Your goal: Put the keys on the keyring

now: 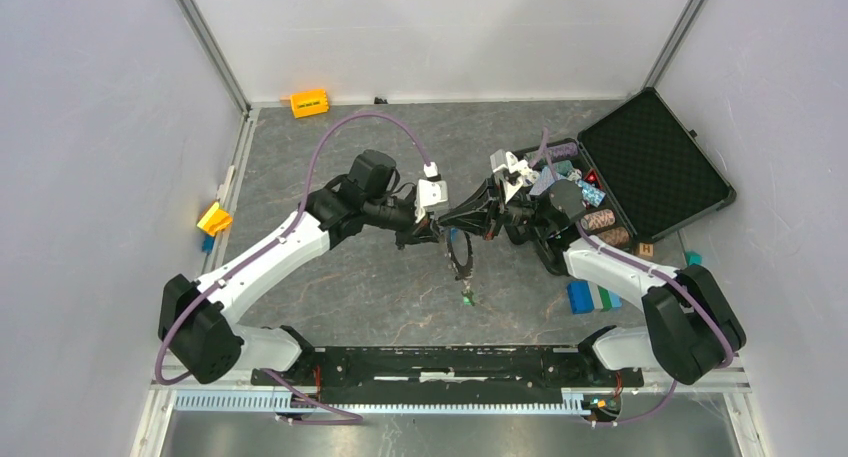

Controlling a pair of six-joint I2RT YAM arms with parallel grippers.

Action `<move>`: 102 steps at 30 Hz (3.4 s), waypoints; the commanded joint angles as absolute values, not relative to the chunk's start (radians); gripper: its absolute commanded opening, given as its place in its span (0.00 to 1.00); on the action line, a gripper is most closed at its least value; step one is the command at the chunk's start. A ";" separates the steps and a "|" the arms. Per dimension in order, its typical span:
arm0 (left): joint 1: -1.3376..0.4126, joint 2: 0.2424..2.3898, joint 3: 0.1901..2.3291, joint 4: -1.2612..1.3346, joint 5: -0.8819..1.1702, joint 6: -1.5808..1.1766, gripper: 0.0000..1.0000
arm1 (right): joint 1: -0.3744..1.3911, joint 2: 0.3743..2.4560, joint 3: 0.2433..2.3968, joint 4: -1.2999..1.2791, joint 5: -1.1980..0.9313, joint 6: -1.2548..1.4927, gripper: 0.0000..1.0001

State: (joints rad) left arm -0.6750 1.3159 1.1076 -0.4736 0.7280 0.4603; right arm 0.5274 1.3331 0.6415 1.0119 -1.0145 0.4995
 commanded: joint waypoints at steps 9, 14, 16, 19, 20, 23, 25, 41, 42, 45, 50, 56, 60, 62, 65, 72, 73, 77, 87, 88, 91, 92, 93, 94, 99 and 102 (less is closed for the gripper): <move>-0.693 1.277 1.155 -0.453 0.680 0.457 0.28 | 0.525 1.323 0.637 1.059 -1.005 0.470 0.00; -0.677 1.218 1.141 -0.472 0.614 0.499 0.45 | 0.523 1.318 0.634 1.060 -1.014 0.469 0.00; -0.670 1.206 1.144 -0.475 0.611 0.510 0.46 | 0.523 1.318 0.635 1.064 -1.018 0.472 0.00; -0.667 1.198 1.147 -0.469 0.618 0.517 0.46 | 0.522 1.315 0.637 1.071 -1.023 0.478 0.00; -0.667 1.201 1.149 -0.465 0.631 0.515 0.46 | 0.522 1.316 0.637 1.071 -1.022 0.478 0.00; -0.667 1.215 1.165 -0.464 0.674 0.511 0.43 | 0.523 1.316 0.635 1.071 -1.025 0.478 0.00; -0.667 1.224 1.170 -0.463 0.690 0.513 0.39 | 0.523 1.316 0.636 1.069 -1.025 0.477 0.00; -0.658 1.195 1.170 -0.489 0.718 0.540 0.42 | 0.523 1.315 0.638 1.054 -1.031 0.465 0.00; -0.659 1.200 1.172 -0.487 0.729 0.536 0.41 | 0.524 1.315 0.638 1.052 -1.030 0.462 0.00; -0.658 1.209 1.171 -0.474 0.755 0.518 0.37 | 0.522 1.316 0.640 1.048 -1.029 0.460 0.00; -0.658 1.223 1.177 -0.468 0.782 0.502 0.25 | 0.523 1.320 0.641 1.056 -1.031 0.469 0.00; -0.658 1.234 1.169 -0.468 0.791 0.502 0.13 | 0.523 1.321 0.641 1.059 -1.031 0.471 0.00; -0.658 1.232 1.169 -0.468 0.791 0.500 0.03 | 0.523 1.318 0.640 1.057 -1.032 0.468 0.00; -0.658 1.225 1.170 -0.469 0.776 0.500 0.02 | 0.521 1.315 0.641 1.033 -1.032 0.443 0.00; -0.658 1.212 1.179 -0.494 0.736 0.518 0.02 | 0.520 1.300 0.643 0.949 -1.030 0.362 0.00; -0.659 1.201 1.204 -0.556 0.716 0.542 0.02 | 0.519 1.287 0.672 0.728 -1.007 0.171 0.00; -0.658 1.198 1.203 -0.557 0.713 0.542 0.02 | 0.520 1.286 0.673 0.716 -1.005 0.157 0.01; -0.658 1.195 1.199 -0.559 0.711 0.551 0.02 | 0.519 1.286 0.676 0.679 -1.000 0.124 0.03; -0.661 1.216 1.206 -0.561 0.719 0.555 0.02 | 0.523 1.295 0.681 0.680 -1.003 0.137 0.08; -0.662 1.219 1.204 -0.563 0.719 0.557 0.02 | 0.524 1.296 0.684 0.681 -1.004 0.139 0.10; -0.662 1.223 1.204 -0.564 0.720 0.561 0.02 | 0.529 1.299 0.693 0.675 -1.002 0.141 0.11; -0.663 1.226 1.204 -0.564 0.721 0.561 0.02 | 0.530 1.301 0.695 0.671 -1.000 0.140 0.11; -0.664 1.227 1.203 -0.564 0.722 0.559 0.02 | 0.531 1.302 0.696 0.667 -0.999 0.138 0.12; -0.666 1.229 1.203 -0.565 0.724 0.559 0.02 | 0.533 1.303 0.698 0.665 -0.997 0.138 0.13; -0.672 1.237 1.200 -0.565 0.726 0.557 0.02 | 0.542 1.311 0.710 0.650 -0.994 0.131 0.16; -0.675 1.241 1.200 -0.565 0.725 0.557 0.02 | 0.549 1.314 0.719 0.635 -0.994 0.122 0.17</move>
